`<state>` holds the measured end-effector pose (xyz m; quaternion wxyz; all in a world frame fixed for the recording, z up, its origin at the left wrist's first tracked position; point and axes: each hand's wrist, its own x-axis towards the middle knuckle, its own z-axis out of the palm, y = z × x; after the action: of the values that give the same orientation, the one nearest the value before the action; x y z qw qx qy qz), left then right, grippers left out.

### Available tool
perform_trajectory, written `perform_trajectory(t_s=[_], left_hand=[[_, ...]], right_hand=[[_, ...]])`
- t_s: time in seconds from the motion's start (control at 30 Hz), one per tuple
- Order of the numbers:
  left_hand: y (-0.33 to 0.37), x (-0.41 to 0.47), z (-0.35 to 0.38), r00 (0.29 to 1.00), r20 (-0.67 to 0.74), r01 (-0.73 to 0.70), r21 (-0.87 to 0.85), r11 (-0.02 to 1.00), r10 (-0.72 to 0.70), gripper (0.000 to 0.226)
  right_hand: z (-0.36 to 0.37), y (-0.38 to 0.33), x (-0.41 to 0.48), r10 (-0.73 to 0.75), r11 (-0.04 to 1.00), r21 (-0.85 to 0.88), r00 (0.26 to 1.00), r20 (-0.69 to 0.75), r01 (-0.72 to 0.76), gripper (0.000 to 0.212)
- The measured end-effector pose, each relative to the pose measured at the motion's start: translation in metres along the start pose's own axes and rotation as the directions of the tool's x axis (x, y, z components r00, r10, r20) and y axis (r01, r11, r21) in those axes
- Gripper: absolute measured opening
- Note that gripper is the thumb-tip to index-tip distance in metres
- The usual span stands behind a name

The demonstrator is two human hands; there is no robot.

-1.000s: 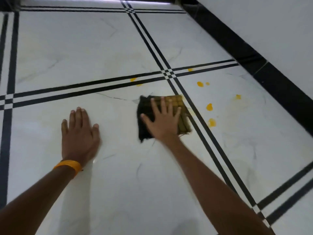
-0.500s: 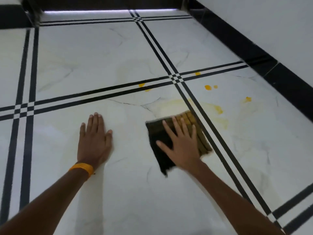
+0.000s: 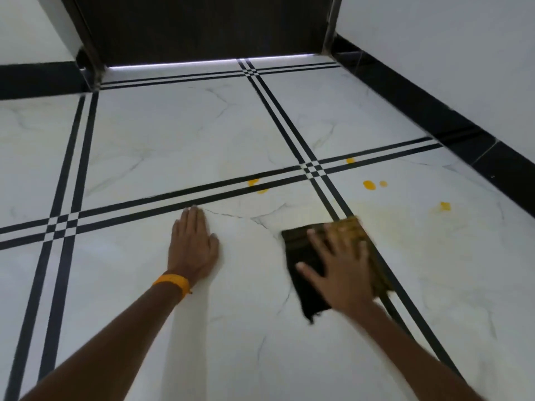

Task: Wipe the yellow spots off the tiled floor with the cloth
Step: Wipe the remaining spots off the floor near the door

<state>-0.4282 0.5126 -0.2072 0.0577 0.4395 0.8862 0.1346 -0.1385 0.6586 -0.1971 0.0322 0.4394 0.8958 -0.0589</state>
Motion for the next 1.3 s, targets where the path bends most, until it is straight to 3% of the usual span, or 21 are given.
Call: perform_trajectory(t_s=[0.1,0.17,0.23,0.3,0.37,0.43,0.5,0.57,0.63,0.73,0.8,0.93,1.0,1.07,1.13,1.2,1.3], left_hand=[[0.01,0.028,0.013,0.996,-0.081,0.031,0.03,0.999,-0.028,0.082],[0.01,0.04,0.017,0.998,-0.07,0.016,0.065,0.998,-0.012,0.08],[0.01,0.044,0.02,0.998,-0.065,-0.003,0.08,0.997,0.008,0.079],[0.007,0.038,0.019,0.999,-0.051,0.003,0.059,0.998,0.0,0.079],[0.011,0.04,0.016,0.999,-0.038,0.007,0.047,0.999,-0.006,0.078],[0.013,0.042,0.015,0.999,-0.042,0.008,0.05,0.999,-0.006,0.077],[0.013,0.046,0.014,0.999,-0.041,0.011,0.061,0.998,-0.008,0.076],[0.011,0.045,0.015,0.999,-0.04,0.008,0.07,0.998,-0.005,0.075],[0.008,0.045,0.014,0.999,-0.035,0.003,0.074,0.997,0.0,0.075],[0.013,0.045,0.014,0.999,-0.033,0.005,0.054,0.999,-0.003,0.075],[0.015,0.047,0.014,1.0,-0.022,0.005,0.049,0.999,-0.004,0.075],[0.01,0.047,0.015,1.0,-0.004,0.009,0.081,0.997,-0.009,0.075],[0.011,0.046,0.015,1.0,0.001,-0.001,0.073,0.997,0.001,0.075],[0.011,0.047,0.014,1.0,-0.011,0.005,0.067,0.998,-0.004,0.076],[0.013,0.05,0.013,1.0,-0.007,0.007,0.068,0.998,-0.006,0.076],[0.014,0.051,0.012,1.0,-0.012,0.012,0.071,0.997,-0.011,0.075],[0.011,0.053,0.013,1.0,-0.004,0.009,0.086,0.996,-0.009,0.076]], right_hand=[[-0.014,0.057,0.075,0.291,0.957,0.031,0.956,-0.041,-0.29,0.101],[-0.018,0.037,0.131,0.346,0.937,0.058,0.938,-0.033,-0.344,0.096],[-0.016,-0.018,0.151,0.235,0.971,0.046,0.972,0.002,-0.235,0.089],[-0.007,-0.065,0.129,0.024,0.999,0.046,1.0,0.018,-0.025,0.086],[-0.001,-0.065,0.091,-0.115,0.993,0.034,0.993,0.016,0.115,0.084],[-0.006,-0.03,0.087,-0.08,0.996,0.029,0.997,0.008,0.08,0.085],[-0.012,0.002,0.134,0.082,0.997,0.012,0.996,-0.032,-0.082,0.088],[-0.025,-0.011,0.197,0.24,0.97,0.047,0.97,-0.025,-0.239,0.088],[-0.025,-0.064,0.219,0.147,0.988,0.05,0.989,0.022,-0.148,0.084],[-0.009,-0.107,0.178,-0.194,0.981,-0.004,0.98,0.05,0.194,0.083],[-0.012,-0.072,0.168,-0.155,0.988,-0.015,0.988,0.023,0.156,0.086],[-0.024,-0.049,0.239,0.162,0.987,0.016,0.987,0.009,-0.162,0.088],[-0.024,-0.098,0.253,0.115,0.992,0.041,0.993,0.031,-0.117,0.086],[-0.019,-0.144,0.235,-0.081,0.995,0.053,0.995,0.056,0.078,0.084],[-0.013,-0.143,0.196,-0.229,0.973,0.028,0.972,0.055,0.228,0.084],[-0.011,-0.11,0.181,-0.21,0.978,0.008,0.977,0.035,0.21,0.085],[-0.022,-0.078,0.236,-0.01,1.0,0.028,1.0,-0.002,0.01,0.088]])
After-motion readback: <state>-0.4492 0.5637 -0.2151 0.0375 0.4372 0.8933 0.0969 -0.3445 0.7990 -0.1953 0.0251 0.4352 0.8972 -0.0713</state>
